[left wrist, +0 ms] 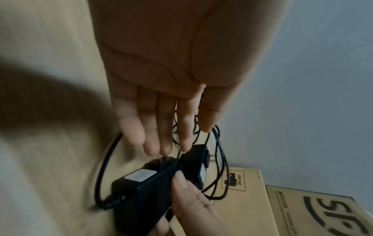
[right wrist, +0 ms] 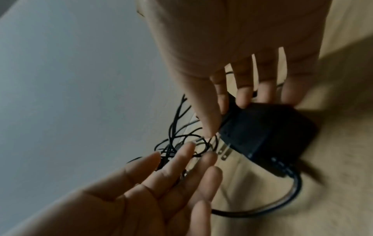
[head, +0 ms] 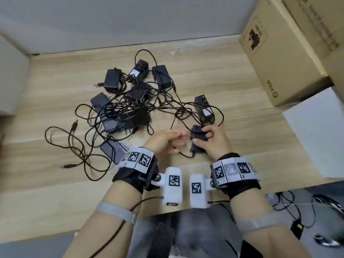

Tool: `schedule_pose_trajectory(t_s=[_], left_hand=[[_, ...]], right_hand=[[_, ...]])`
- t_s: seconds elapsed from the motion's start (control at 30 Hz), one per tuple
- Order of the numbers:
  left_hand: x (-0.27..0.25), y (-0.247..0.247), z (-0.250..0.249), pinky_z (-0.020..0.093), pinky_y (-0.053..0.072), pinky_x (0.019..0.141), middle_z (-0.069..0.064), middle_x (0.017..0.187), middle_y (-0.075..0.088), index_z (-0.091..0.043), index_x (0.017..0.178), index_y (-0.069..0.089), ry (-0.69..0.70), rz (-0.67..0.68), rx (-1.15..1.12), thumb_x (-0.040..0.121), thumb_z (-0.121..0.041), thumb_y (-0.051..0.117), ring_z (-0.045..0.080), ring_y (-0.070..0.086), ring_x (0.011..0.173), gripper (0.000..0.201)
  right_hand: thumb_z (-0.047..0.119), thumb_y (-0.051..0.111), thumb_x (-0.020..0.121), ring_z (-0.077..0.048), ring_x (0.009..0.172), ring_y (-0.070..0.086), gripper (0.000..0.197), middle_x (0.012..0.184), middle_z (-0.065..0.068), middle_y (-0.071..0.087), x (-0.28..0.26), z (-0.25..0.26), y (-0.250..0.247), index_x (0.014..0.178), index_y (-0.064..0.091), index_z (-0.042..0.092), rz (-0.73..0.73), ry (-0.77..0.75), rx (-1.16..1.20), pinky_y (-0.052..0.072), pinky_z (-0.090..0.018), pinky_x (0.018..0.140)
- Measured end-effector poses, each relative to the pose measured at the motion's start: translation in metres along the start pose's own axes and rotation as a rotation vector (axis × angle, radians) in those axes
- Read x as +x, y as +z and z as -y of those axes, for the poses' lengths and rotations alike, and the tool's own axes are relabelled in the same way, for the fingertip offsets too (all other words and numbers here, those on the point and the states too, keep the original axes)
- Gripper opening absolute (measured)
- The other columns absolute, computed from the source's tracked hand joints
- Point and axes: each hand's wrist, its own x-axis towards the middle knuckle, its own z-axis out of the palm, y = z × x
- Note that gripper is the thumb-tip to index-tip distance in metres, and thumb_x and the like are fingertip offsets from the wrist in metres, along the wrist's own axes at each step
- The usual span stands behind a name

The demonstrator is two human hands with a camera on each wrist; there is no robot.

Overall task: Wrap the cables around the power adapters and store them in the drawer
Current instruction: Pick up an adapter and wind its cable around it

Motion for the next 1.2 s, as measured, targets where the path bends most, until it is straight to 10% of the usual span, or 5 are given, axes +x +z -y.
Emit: schedule_pose_trajectory(t_s=[0.27,0.47,0.7,0.93,1.2], left_hand=[[0.002,-0.001,0.016,0.028,0.044,0.087,0.0,0.117,0.06,-0.019,0.113,0.057,0.033,-0.129,-0.215,0.096,-0.017,0.041,0.013,0.057,0.104,0.023],[0.003,-0.013,0.02,0.018,0.039,0.063,-0.003,0.079,0.055,-0.018,0.101,0.061,0.038,-0.225,-0.211,0.091,-0.007,0.049,0.005,0.049,0.068,0.019],[0.003,-0.009,0.023,0.015,0.044,0.05,-0.009,0.056,0.049,-0.014,0.087,0.046,0.051,-0.301,-0.209,0.085,-0.015,0.064,0.003,0.047,0.049,0.019],[-0.007,0.003,0.013,0.025,0.051,0.067,0.003,0.081,0.06,-0.015,0.111,0.047,0.085,-0.342,-0.323,0.09,-0.016,0.057,0.012,0.06,0.064,0.024],[-0.037,-0.001,-0.007,0.017,0.053,0.063,-0.003,0.081,0.067,-0.014,0.103,0.056,0.295,-0.156,-0.236,0.075,-0.007,0.068,0.005,0.064,0.07,0.032]], right_hand=[[0.019,0.083,0.06,-0.024,0.104,0.052,0.067,0.118,-0.01,0.051,-0.003,0.006,0.016,0.11,0.039,0.026,0.061,0.041,-0.004,0.045,-0.04,0.093],[0.006,0.065,0.082,-0.004,0.043,0.052,0.061,0.074,-0.001,0.058,-0.001,0.018,0.02,0.133,0.033,0.011,0.34,0.214,0.255,0.039,-0.015,0.039],[0.005,0.063,0.083,-0.013,0.084,0.053,0.04,0.1,-0.008,0.059,0.011,0.024,0.015,0.12,0.048,0.008,0.363,0.084,0.165,0.043,-0.014,0.077],[0.006,0.07,0.078,-0.012,0.108,0.046,0.062,0.119,0.004,0.043,0.008,0.033,0.016,0.131,0.04,0.016,0.592,-0.02,0.167,0.039,-0.027,0.096],[0.023,0.071,0.078,-0.02,0.062,0.056,0.05,0.086,-0.019,0.063,-0.002,0.08,-0.004,0.119,0.042,0.029,0.407,-0.197,0.225,0.045,-0.02,0.044]])
